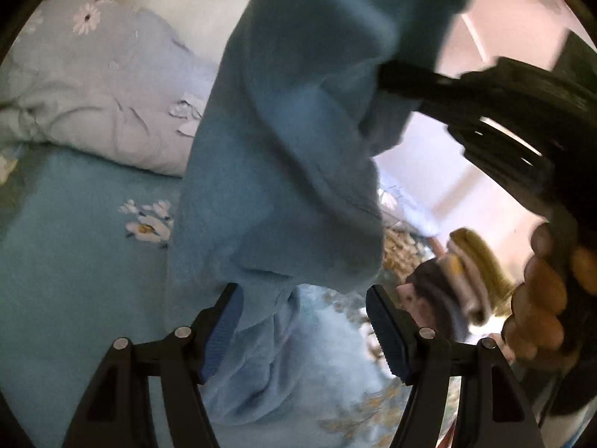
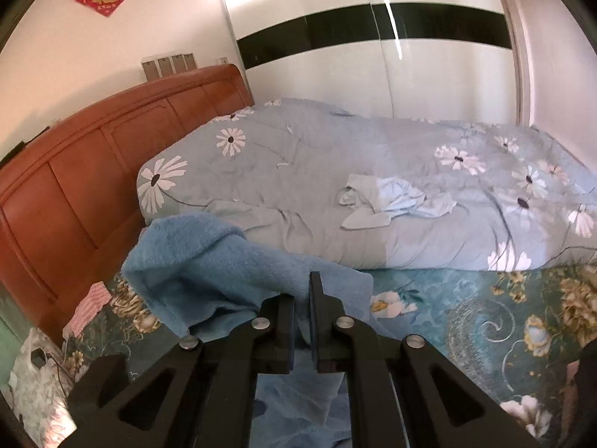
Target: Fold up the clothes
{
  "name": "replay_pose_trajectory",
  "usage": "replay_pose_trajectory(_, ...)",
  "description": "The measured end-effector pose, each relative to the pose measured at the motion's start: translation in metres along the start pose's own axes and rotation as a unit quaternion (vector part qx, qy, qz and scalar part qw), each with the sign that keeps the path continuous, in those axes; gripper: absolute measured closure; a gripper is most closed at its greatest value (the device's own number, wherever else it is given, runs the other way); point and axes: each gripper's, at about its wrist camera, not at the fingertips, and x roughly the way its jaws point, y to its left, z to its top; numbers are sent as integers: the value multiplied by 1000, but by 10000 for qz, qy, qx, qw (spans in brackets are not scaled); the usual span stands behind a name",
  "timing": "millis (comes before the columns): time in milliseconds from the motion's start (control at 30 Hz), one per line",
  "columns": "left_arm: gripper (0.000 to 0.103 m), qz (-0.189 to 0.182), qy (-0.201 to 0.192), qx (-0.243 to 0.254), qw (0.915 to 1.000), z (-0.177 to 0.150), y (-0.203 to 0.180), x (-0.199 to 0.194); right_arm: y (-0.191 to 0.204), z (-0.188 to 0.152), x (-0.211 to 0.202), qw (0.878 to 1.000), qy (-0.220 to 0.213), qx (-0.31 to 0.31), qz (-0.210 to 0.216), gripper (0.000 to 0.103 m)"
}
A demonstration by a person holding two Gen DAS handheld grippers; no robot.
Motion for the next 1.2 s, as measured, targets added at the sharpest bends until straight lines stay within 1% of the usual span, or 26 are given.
replay_pose_trajectory(67,31,-280,93,-84,9995,-1,-6,3,1,3,-8,10000,-67,-6,-57,97)
replay_pose_trajectory(267,31,-493,-4,170,9986,0,-36,9,0,20,-38,9992,-328,73,-198,97)
replay_pose_trajectory(367,31,-799,-82,118,9967,11,-49,7,3,30,-59,9981,-494,46,-376,97)
replay_pose_trajectory(433,31,-953,-162,218,9951,16,-60,4,5,35,-71,9971,-565,13,-512,97)
replay_pose_trajectory(600,26,-1098,-271,418,9927,21,-91,6,12,39,-99,9947,-733,-30,-723,97)
replay_pose_trajectory(733,26,-1257,-147,399,9911,20,-103,11,16,38,-111,9928,-761,-92,-921,97)
replay_pose_trajectory(800,26,-1280,-136,413,9908,19,-103,10,13,36,-116,9917,-777,-87,-1021,96)
replay_pose_trajectory(1000,26,-1502,-156,527,9871,29,-90,1,-9,39,-139,9882,-978,258,-1154,97)
replay_pose_trajectory(1200,26,-1640,-398,711,9831,53,-79,-13,-9,44,-175,9838,-1238,291,-1261,97)
